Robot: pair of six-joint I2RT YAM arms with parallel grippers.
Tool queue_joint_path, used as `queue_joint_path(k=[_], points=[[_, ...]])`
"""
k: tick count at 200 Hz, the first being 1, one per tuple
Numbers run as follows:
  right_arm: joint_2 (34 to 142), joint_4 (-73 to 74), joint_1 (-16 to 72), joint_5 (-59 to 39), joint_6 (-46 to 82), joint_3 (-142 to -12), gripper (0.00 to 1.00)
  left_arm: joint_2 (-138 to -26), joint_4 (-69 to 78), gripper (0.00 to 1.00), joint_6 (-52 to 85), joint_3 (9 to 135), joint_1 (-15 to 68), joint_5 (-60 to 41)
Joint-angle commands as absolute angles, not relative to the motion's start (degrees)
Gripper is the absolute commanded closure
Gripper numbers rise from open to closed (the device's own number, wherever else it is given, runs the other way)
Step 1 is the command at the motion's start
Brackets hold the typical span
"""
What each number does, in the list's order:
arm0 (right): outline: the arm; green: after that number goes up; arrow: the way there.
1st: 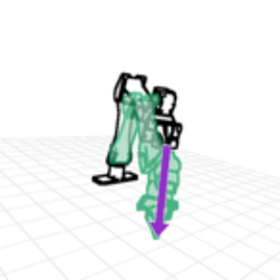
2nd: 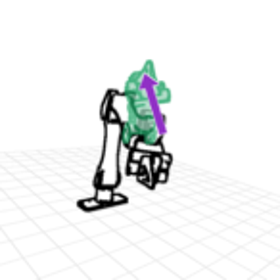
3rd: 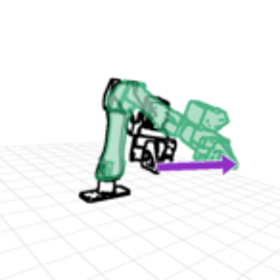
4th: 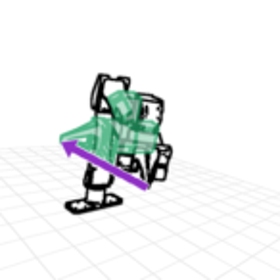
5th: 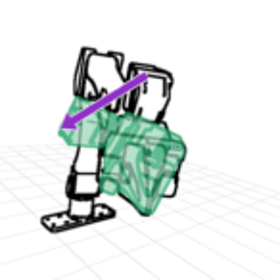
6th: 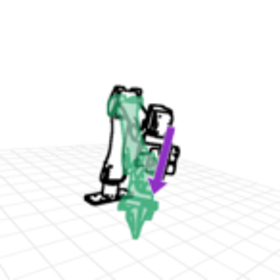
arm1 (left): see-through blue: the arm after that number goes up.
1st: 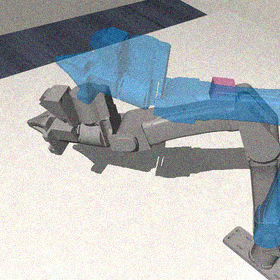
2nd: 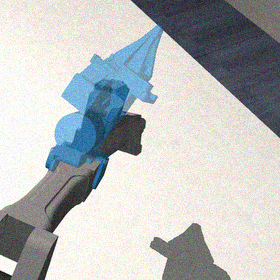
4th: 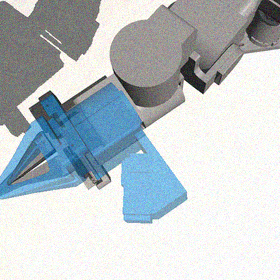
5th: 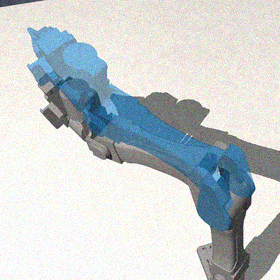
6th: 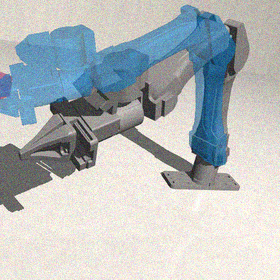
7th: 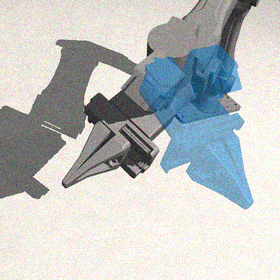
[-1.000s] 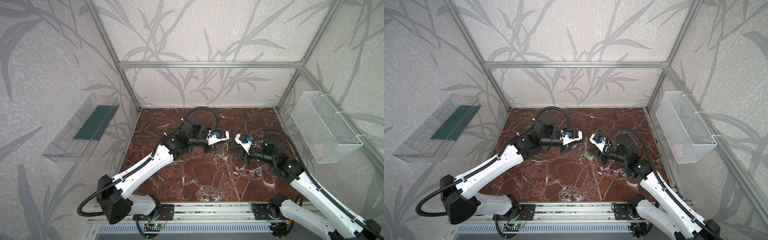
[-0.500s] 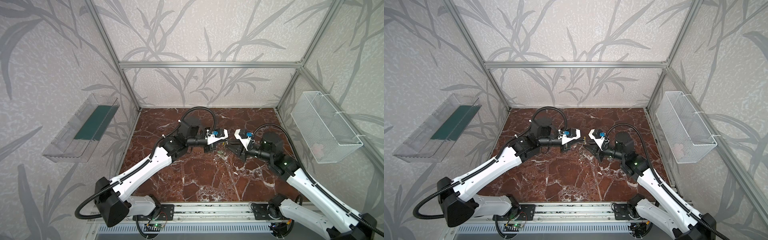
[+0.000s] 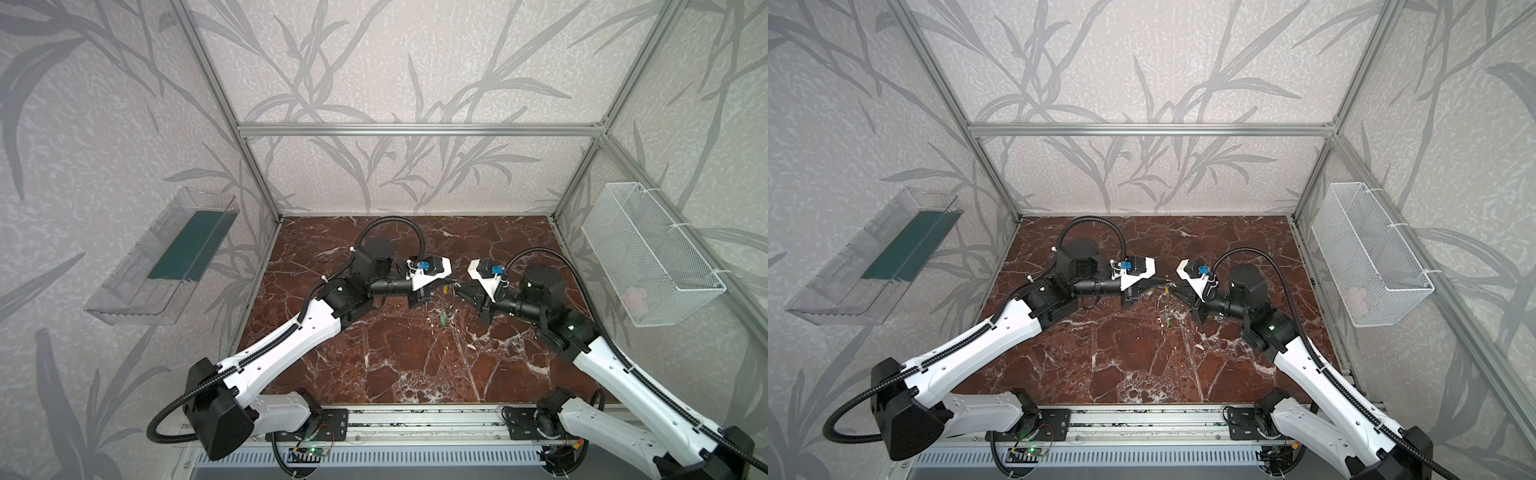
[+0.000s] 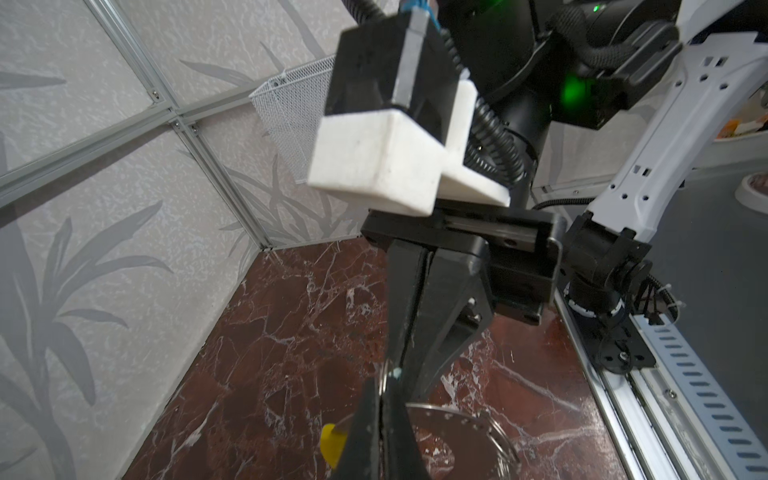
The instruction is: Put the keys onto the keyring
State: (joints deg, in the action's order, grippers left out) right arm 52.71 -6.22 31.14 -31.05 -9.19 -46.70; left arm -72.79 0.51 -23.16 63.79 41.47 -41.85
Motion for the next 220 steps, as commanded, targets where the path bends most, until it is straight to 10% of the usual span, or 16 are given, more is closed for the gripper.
queue_joint_path(k=[1, 158, 220], points=[[53.2, -7.8, 31.2, -34.7, -10.2, -48.9, 1.00, -71.0, 10.7, 1.00, -17.1, 61.8, 41.1, -47.2], [57.7, -9.5, 31.2, -41.0, -11.2, -54.5, 1.00, -74.8, 30.3, 1.00, -6.1, 55.3, 41.0, -50.9], [45.7, -2.6, 26.6, -36.5, -12.8, -44.6, 0.69, -73.6, 27.1, 1.00, -7.8, 55.7, 39.6, -50.9]])
